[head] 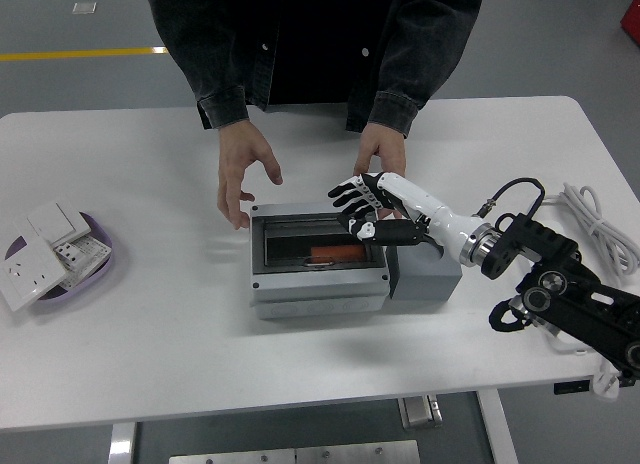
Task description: Pick up the cylinder from the cube,place it in the box,flap close box
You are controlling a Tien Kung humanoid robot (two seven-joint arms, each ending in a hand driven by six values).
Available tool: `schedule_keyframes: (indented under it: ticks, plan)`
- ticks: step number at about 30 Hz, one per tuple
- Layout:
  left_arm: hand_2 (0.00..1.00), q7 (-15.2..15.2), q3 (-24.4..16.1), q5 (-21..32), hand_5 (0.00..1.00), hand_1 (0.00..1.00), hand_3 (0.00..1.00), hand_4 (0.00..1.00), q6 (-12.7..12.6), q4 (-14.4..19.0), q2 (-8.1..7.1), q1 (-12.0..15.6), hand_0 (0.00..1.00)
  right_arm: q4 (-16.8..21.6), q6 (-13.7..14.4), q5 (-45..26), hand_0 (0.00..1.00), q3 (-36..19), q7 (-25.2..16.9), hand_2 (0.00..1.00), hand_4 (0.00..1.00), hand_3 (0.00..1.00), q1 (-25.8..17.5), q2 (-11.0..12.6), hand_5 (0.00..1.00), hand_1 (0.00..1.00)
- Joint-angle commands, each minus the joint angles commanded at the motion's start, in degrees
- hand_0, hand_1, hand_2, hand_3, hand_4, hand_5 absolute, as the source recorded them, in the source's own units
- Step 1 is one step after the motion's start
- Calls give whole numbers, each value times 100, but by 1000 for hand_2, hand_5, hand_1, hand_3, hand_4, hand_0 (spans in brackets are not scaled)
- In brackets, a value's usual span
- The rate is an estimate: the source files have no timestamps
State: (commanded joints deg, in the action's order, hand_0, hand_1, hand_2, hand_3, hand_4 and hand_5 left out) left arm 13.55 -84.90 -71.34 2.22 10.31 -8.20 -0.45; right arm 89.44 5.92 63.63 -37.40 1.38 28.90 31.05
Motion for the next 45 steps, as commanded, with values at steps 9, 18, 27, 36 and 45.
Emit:
schedule_keyframes:
  ticks: [9, 18, 27, 36, 45]
  plan:
    - [585, 0, 37, 69, 381, 658, 659, 712, -6, 0, 19, 28, 630, 296, -8, 710, 619, -1384, -76, 693, 565, 711, -946, -451, 278, 642]
    - [586, 28, 130, 228, 378, 658, 659, 713, -24, 0, 54, 158, 630, 131, 247, 814, 616, -3352, -781, 689, 576, 705, -2113, -1477, 262, 641]
    - [585, 38, 159, 244, 380, 658, 658, 714, -23, 0, 41, 180, 630, -562, 282, -24, 596, -4976, -1417, 678, 571, 700, -2586, -2017, 256, 633]
    - [585, 50, 178, 257, 382, 657, 658, 714, -22, 0, 39, 252, 630, -564, 255, -109, 562, -5494, -1558, 655, 587, 688, -2724, -2090, 224, 615]
    - [586, 39, 201, 302, 383, 657, 659, 716, -24, 0, 83, 266, 630, -435, 318, 34, 551, -5563, -1524, 648, 603, 682, -2868, -2078, 219, 606]
